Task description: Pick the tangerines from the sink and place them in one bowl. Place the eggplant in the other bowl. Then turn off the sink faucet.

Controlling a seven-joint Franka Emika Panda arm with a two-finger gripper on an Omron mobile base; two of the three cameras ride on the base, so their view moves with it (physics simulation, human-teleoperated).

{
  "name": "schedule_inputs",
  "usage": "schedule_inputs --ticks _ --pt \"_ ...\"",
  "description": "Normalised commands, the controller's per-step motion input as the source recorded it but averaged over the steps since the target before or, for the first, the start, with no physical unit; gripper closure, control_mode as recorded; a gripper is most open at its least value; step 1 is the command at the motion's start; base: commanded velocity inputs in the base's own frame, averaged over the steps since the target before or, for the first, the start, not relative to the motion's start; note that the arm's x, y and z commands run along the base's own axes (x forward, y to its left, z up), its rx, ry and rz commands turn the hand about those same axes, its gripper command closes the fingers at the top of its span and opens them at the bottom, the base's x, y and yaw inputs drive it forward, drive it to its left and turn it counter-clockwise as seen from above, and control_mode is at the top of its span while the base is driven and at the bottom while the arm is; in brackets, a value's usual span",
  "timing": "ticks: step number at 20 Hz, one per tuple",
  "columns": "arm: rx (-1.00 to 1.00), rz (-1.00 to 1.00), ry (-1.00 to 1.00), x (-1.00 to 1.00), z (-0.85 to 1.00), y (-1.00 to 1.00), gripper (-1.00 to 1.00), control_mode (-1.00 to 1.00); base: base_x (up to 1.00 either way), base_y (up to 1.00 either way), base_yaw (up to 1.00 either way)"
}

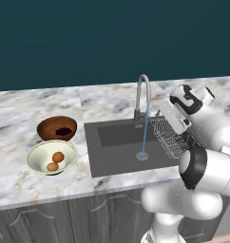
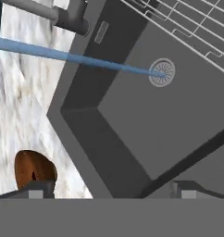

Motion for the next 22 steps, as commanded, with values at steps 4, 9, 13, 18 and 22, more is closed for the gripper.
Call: schedule_inputs --ticks 4,9,13,18,22 --pt "0.24 -0.19 0.0 0.21 0.01 -0.79 -1.0 -1.0 0.0 0.0 0.0" --pt "0.24 -0.24 0.0 0.22 0.01 -0.73 -1.0 -1.0 0.0 0.0 0.0" --pt "0.17 -0.28 0.0 0.3 0.0 -0.54 -1.0 -1.0 0.0 0.0 0.0" --pt "0.07 -0.31 0.01 0.32 0.0 -0.22 -1.0 -1.0 0.0 0.0 0.0" --pt "0.0 -0.25 0.12 0.4 -0.05 0.0 -1.0 -1.0 0.0 0.0 0.0"
